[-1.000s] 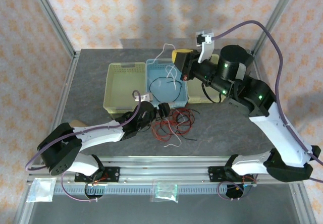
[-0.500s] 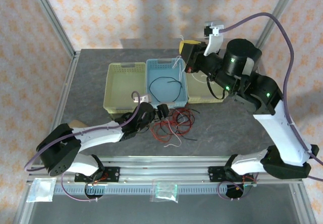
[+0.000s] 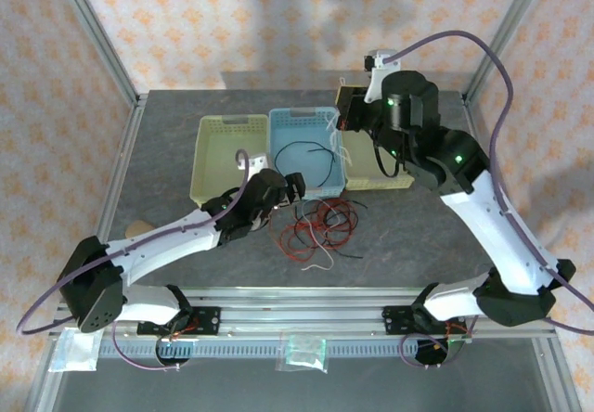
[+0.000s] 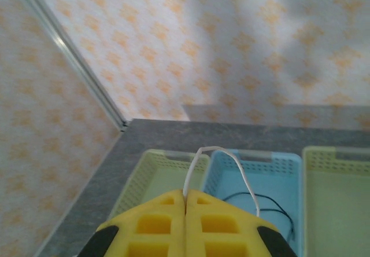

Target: Untangle the cables

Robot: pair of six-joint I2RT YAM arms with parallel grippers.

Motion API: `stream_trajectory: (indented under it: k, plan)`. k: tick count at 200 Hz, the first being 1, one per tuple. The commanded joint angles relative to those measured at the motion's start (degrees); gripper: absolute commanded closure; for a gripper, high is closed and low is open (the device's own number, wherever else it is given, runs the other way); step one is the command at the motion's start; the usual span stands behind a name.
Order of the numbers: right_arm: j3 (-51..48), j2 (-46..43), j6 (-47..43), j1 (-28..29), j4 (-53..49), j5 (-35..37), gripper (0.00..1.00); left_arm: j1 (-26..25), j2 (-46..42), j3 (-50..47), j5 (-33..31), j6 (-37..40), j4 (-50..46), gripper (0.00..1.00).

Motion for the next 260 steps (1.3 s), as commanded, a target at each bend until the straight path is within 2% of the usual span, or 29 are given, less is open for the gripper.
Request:
stream_trajectory:
  k: [1, 20, 65, 82, 109, 148, 181, 225, 260]
  plan:
    - [-1.50, 0.35, 2.52, -2.34, 1.21, 0.32, 1.00, 0.75, -2.54, 2.55, -5.72, 2.66, -11.49, 0.01]
    - [-2.36, 1.24, 2.92, -4.72, 0.57, 0.63, 1.00, 1.26, -4.07, 4.37, -6.68, 5.13, -14.07, 0.01]
    - [-3.36, 3.47, 1.82, -9.67, 0.21, 0.60, 1.00, 2.35, -4.05, 10.06, -2.38, 14.49, -11.73, 0.01]
    - [-3.90, 4.23, 1.09, -11.53, 1.50, 0.26, 1.00, 2.34, -3.28, 11.44, -3.53, 13.10, -10.87, 0.01]
    - [-5.30, 5.88, 0.35, -14.59, 4.26, -1.05, 1.00, 2.34, -2.08, 12.17, -0.36, 13.31, -6.95, 0.01]
    - [-6.16, 10.14, 0.20, -19.91, 6.47, -5.56, 1.00, 2.35, -0.42, 9.67, 11.13, 16.50, 6.02, 0.01]
    - [-7.06, 13.66, 0.02, -23.01, 7.33, -5.17, 1.00, 2.28, 4.15, 11.66, 16.29, 14.19, 8.72, 0.00]
    - [-9.47, 17.32, 0.13, -26.65, 7.89, -5.08, 1.00, 1.66, 9.05, 12.58, 17.82, 13.05, 11.42, 0.01]
    - [-11.41, 20.19, 0.61, -28.72, 8.27, -5.21, 1.00, 0.97, 13.26, 15.28, 18.50, 11.89, 10.13, 0.01]
